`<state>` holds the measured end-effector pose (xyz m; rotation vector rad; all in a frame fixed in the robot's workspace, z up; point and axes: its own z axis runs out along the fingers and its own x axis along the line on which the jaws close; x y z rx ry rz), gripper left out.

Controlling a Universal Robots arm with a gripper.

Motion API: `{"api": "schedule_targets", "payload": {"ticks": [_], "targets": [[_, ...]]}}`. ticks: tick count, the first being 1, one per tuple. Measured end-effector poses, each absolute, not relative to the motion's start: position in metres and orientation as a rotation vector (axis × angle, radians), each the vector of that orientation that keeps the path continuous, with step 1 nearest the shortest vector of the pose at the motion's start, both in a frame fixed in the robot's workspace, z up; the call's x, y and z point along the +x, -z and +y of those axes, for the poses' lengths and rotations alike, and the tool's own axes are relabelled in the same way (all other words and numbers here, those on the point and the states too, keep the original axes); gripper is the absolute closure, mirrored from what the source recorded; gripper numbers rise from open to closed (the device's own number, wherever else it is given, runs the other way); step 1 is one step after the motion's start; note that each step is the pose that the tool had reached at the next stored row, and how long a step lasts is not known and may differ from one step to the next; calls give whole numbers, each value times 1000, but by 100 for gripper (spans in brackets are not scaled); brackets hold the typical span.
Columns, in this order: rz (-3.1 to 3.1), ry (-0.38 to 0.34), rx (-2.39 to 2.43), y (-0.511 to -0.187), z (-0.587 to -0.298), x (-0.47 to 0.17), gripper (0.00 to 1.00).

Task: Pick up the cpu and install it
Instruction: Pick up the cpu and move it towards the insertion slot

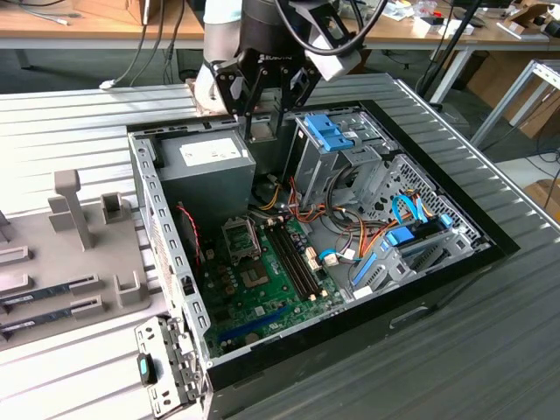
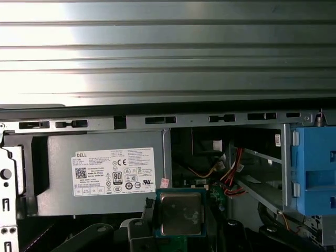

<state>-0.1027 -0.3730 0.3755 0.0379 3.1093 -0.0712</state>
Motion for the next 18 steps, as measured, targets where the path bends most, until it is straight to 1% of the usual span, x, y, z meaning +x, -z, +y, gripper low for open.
{"api": "schedule_targets", "payload": {"ticks": [18], "targets": [[3109,71,38,-374,-385,-102,53]]}}
